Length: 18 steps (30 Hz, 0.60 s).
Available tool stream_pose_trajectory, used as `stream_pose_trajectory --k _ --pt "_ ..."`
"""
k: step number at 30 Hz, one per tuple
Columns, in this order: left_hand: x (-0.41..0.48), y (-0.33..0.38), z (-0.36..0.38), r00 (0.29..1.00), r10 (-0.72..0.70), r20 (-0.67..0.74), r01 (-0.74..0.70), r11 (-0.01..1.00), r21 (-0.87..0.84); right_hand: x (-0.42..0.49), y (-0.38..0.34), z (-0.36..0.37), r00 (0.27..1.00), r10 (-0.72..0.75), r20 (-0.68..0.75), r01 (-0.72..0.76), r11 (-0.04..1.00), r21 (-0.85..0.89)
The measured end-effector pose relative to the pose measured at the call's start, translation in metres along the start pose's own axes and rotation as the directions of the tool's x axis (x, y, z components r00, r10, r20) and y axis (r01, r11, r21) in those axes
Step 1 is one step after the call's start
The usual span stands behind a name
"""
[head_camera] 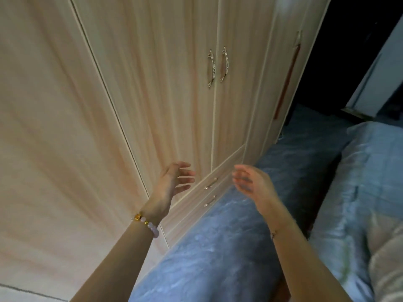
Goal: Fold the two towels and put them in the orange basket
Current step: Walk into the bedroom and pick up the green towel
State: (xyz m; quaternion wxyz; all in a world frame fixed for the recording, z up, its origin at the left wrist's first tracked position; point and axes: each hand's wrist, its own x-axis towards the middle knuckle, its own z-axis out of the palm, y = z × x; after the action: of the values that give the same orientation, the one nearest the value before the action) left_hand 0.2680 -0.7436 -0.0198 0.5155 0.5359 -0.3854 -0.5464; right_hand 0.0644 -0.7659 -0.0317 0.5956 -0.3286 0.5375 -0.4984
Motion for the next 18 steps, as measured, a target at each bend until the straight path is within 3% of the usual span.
stream_pose_trajectory --k 9,18 --pt "0.129 0.008 0.095 0.961 -0.107 0.255 0.113 0.994 -0.011 0.083 -0.044 -0.049 0.974 -0.009 -0.227 0.020 0.999 0.044" --pt "0.279 0.028 0.200 0.846 -0.148 0.512 0.163 0.987 0.016 0.190 -0.092 -0.099 0.899 -0.034 -0.437 0.071 0.995 0.069"
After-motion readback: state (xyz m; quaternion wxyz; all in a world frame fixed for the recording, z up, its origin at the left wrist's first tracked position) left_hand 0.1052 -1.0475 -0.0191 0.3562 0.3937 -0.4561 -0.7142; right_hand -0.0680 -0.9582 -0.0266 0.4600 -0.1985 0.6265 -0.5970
